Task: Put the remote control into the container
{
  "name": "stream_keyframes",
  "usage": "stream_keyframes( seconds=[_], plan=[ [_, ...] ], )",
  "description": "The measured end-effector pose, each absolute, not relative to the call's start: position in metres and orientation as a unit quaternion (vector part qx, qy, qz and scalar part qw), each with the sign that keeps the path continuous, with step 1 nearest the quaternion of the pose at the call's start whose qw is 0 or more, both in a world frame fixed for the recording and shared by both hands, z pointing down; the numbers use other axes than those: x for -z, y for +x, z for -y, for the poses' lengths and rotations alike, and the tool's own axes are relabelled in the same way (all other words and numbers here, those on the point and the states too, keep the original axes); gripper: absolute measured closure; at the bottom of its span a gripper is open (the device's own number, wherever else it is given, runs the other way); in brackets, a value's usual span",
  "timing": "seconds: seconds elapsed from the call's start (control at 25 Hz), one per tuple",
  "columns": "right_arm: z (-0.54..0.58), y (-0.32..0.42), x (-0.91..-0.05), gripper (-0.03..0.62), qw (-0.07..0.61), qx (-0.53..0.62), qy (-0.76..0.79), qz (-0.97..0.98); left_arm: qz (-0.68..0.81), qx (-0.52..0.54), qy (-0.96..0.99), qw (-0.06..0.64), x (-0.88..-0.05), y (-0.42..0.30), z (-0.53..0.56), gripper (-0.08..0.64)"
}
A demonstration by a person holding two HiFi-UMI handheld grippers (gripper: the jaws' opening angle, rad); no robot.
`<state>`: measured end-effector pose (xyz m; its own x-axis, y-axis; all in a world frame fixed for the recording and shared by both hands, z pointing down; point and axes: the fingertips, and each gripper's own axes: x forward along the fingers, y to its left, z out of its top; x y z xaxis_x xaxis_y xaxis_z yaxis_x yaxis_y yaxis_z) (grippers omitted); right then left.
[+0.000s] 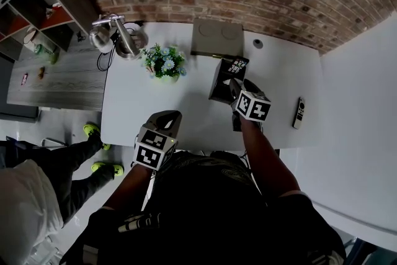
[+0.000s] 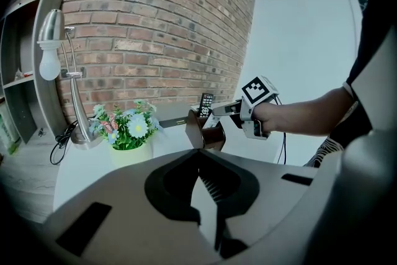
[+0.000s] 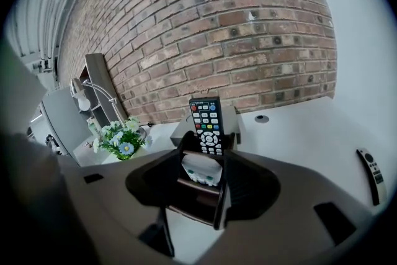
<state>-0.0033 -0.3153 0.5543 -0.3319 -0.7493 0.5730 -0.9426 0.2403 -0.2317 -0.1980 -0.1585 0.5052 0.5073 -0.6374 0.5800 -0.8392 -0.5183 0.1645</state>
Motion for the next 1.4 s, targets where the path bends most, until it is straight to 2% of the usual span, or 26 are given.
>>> stream_keyframes(
  seconds=[0.4,0.64,0.68,0.8,0.88,1.4],
  plan=[
    [0.289,0.000,-0.530,0.373,0.167,-0.257,0.531,0.790,0.424,-0.229,0.852,0.205,-0.502,-0.187,0.153,0.555],
    [0.252,-0.006,-0.500,0.375,0.124,-0.270,0.494,0.817,0.411,-0.220,0.863,0.192,-0.493,-0.176,0.151,0.555],
    [0.245,-0.007,-0.494,0.399,0.118,-0.269,0.488,0.822,0.406,-0.217,0.867,0.192,-0.492,-0.173,0.150,0.555],
    [0.218,-0.013,-0.483,0.540,0.113,-0.258,0.464,0.840,0.387,-0.197,0.877,0.203,-0.484,-0.163,0.146,0.555],
    [0.200,-0.016,-0.475,0.582,0.113,-0.238,0.453,0.852,0.378,-0.179,0.884,0.208,-0.475,-0.158,0.143,0.555],
    [0.131,-0.021,-0.456,0.584,0.099,-0.213,0.470,0.851,0.331,-0.172,0.908,0.191,-0.463,-0.134,0.123,0.555]
  ],
)
